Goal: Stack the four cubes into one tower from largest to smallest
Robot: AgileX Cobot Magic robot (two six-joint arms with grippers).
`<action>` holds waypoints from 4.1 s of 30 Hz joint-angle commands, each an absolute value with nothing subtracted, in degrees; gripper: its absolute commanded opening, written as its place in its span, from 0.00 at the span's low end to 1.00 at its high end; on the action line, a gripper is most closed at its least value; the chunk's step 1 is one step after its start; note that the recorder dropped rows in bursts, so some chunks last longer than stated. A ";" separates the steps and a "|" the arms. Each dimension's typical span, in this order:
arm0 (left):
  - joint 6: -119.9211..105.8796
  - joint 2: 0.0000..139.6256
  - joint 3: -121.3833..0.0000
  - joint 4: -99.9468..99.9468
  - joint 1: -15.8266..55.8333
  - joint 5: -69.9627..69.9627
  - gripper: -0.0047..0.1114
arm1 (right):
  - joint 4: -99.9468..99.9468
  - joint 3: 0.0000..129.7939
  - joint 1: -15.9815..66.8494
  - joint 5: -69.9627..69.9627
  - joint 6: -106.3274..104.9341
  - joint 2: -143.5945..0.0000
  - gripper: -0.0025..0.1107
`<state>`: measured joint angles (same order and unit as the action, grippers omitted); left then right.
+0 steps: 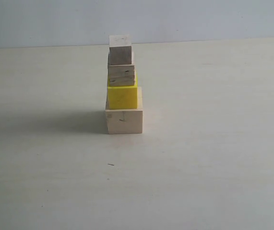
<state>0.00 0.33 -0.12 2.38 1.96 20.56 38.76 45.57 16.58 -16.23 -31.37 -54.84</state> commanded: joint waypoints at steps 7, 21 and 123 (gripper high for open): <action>-0.43 0.00 0.00 2.22 2.43 20.17 0.04 | 38.55 45.23 16.36 -16.36 -31.50 -54.66 0.02; -0.43 0.00 0.00 2.22 2.43 20.17 0.04 | 38.55 45.23 16.36 -16.36 -31.50 -54.66 0.02; -0.61 0.00 0.00 2.12 2.43 20.17 0.04 | 0.88 0.00 0.00 -17.49 2.78 -1.36 0.02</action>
